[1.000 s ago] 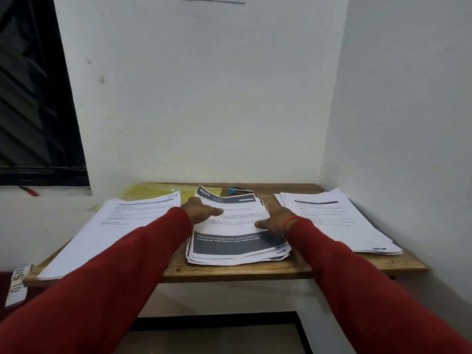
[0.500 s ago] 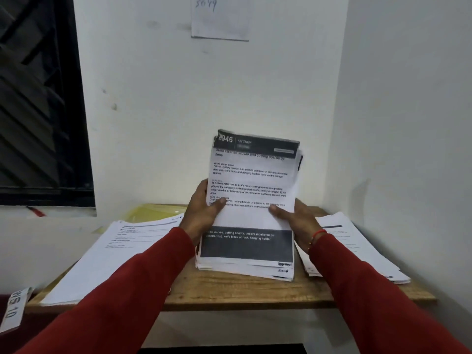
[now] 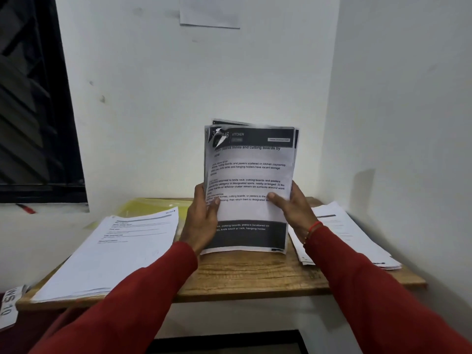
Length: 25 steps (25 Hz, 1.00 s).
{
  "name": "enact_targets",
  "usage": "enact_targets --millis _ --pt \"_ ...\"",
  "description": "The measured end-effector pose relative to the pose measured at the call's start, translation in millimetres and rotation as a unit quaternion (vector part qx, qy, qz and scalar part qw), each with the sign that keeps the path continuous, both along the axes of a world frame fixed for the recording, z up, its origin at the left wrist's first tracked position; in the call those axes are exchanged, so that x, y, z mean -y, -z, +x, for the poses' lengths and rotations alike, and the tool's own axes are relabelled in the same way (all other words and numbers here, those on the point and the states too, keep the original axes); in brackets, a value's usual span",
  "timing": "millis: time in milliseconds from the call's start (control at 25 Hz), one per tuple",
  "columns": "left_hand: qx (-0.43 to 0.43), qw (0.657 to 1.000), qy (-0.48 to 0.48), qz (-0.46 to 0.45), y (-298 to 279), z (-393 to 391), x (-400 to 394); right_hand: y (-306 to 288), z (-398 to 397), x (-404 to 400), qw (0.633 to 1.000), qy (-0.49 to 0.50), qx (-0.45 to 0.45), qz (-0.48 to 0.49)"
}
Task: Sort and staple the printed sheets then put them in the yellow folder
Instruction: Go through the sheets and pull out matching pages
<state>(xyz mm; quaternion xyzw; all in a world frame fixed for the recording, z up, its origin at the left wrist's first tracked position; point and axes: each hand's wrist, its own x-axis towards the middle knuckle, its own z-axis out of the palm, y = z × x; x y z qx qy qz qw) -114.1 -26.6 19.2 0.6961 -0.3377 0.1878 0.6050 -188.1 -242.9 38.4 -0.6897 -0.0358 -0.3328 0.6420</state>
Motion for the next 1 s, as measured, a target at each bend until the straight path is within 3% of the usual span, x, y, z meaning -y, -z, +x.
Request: enact_targets --millis 120,280,480,680,880,1000 --pt "-0.003 1.000 -0.013 0.001 -0.4 1.3 -3.5 4.2 0.7 4.9 1.000 -0.011 0.003 -0.004" --pt "-0.035 0.999 0.010 0.040 10.4 4.9 -11.8 32.5 -2.7 0.4 0.998 -0.029 -0.060 -0.013" --pt "-0.142 0.983 0.098 -0.068 -26.3 13.6 -26.1 -17.7 -24.0 -12.0 0.985 -0.111 -0.071 0.110" --pt "-0.196 0.958 0.167 -0.124 -29.0 7.6 -34.2 -29.2 -33.3 -27.6 0.984 -0.136 -0.034 0.110" --pt "-0.176 0.960 0.174 -0.129 -25.5 3.8 -35.7 -24.8 -35.5 -32.0 0.987 -0.119 -0.012 0.108" --pt "-0.168 0.973 0.139 -0.079 -19.6 6.2 -38.4 -16.8 -26.9 -26.6 0.990 -0.095 -0.052 0.092"
